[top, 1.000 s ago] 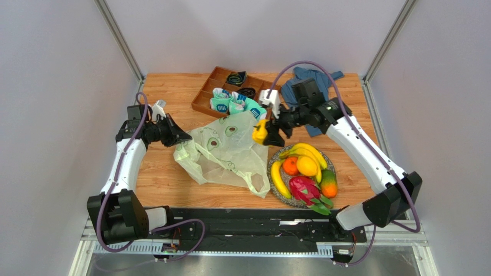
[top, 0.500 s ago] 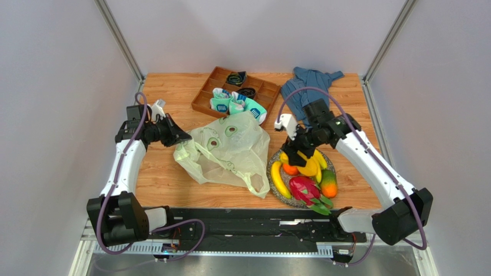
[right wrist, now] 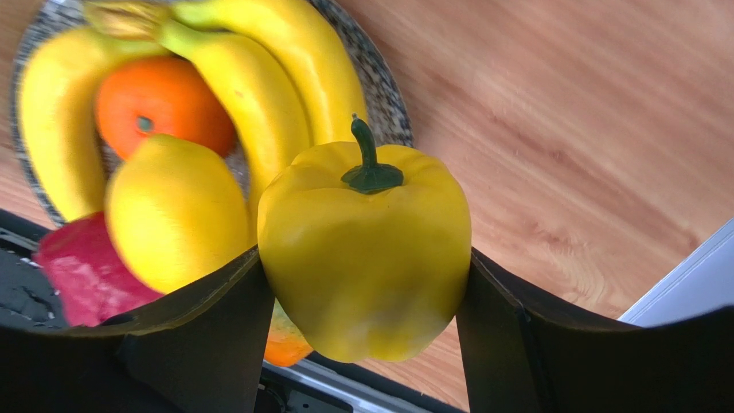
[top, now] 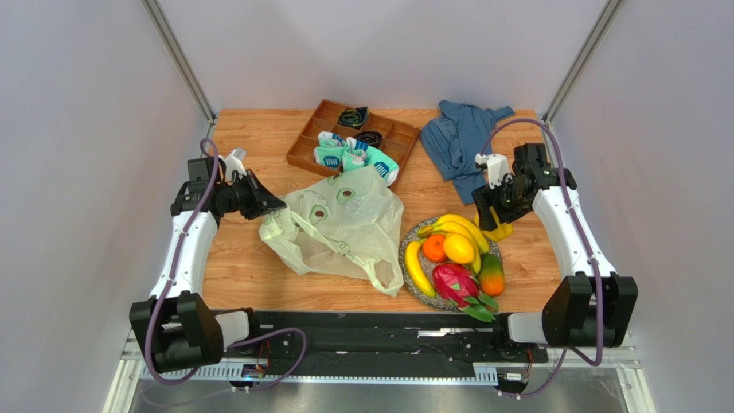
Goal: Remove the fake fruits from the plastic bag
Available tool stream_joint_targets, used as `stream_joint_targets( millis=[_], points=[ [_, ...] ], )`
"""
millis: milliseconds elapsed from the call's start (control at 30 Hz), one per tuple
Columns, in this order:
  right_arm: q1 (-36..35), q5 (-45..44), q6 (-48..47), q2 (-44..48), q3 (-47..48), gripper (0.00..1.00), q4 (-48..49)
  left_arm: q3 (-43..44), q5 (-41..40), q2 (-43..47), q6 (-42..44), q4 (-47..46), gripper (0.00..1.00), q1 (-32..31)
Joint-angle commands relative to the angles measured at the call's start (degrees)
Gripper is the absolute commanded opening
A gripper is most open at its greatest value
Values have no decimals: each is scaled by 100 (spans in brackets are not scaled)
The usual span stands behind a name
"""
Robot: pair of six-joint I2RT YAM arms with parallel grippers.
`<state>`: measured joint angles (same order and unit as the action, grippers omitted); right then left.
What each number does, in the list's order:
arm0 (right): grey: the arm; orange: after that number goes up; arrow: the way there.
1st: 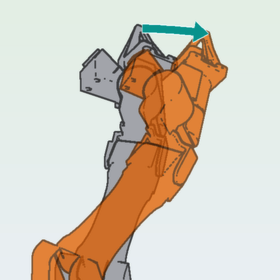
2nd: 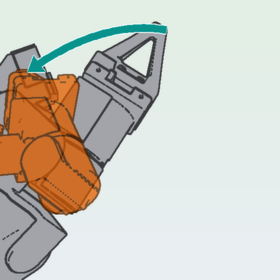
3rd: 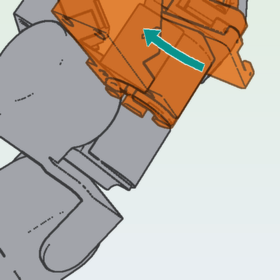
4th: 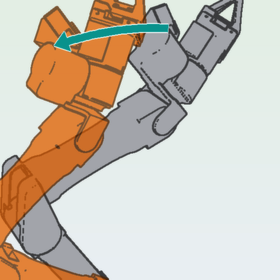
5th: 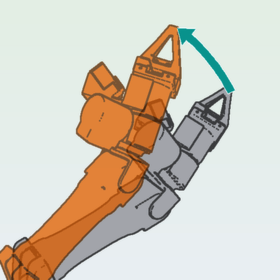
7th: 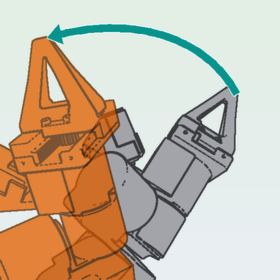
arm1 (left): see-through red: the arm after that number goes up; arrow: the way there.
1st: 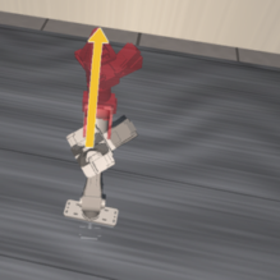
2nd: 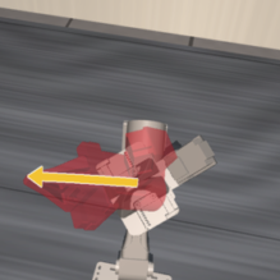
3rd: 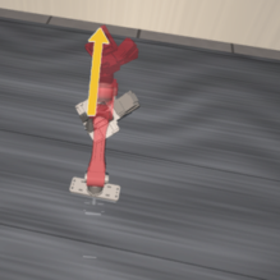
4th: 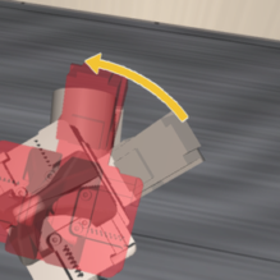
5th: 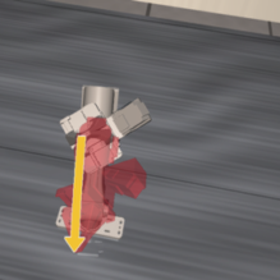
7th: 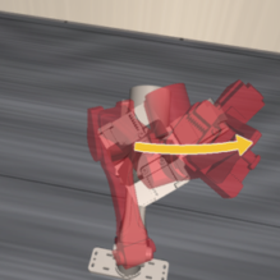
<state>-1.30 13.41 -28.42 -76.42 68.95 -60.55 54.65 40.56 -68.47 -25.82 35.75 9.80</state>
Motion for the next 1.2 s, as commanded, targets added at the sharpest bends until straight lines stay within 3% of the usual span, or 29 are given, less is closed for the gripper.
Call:
stream_joint_targets(
  millis=[0, 167, 500, 767, 833, 900, 1167],
  points=[
    [420, -84, -163, -399, -382, 58, 404, 36, 154, 106, -46, -42, 0, 22],
    [675, 118, 371, -1066, -672, 56, 852, 89, 119, 114, -10, 29, 0, 30],
    [684, 548, 548, -1235, -760, 58, 835, -78, 67, 220, 60, 55, 0, 66],
    [684, 567, 908, -1226, -971, 74, 562, -34, 75, 141, 51, 29, 0, 83],
    [684, 627, 909, -1104, -936, 84, 432, -25, 101, 114, 34, 3, 0, 83],
    [692, 645, 935, -1059, -840, 100, 317, -25, 102, 97, 34, -15, 0, 74],
    [833, 672, 848, -963, 195, 100, -404, 10, 172, 70, -19, -77, 0, 83]
  ],
)
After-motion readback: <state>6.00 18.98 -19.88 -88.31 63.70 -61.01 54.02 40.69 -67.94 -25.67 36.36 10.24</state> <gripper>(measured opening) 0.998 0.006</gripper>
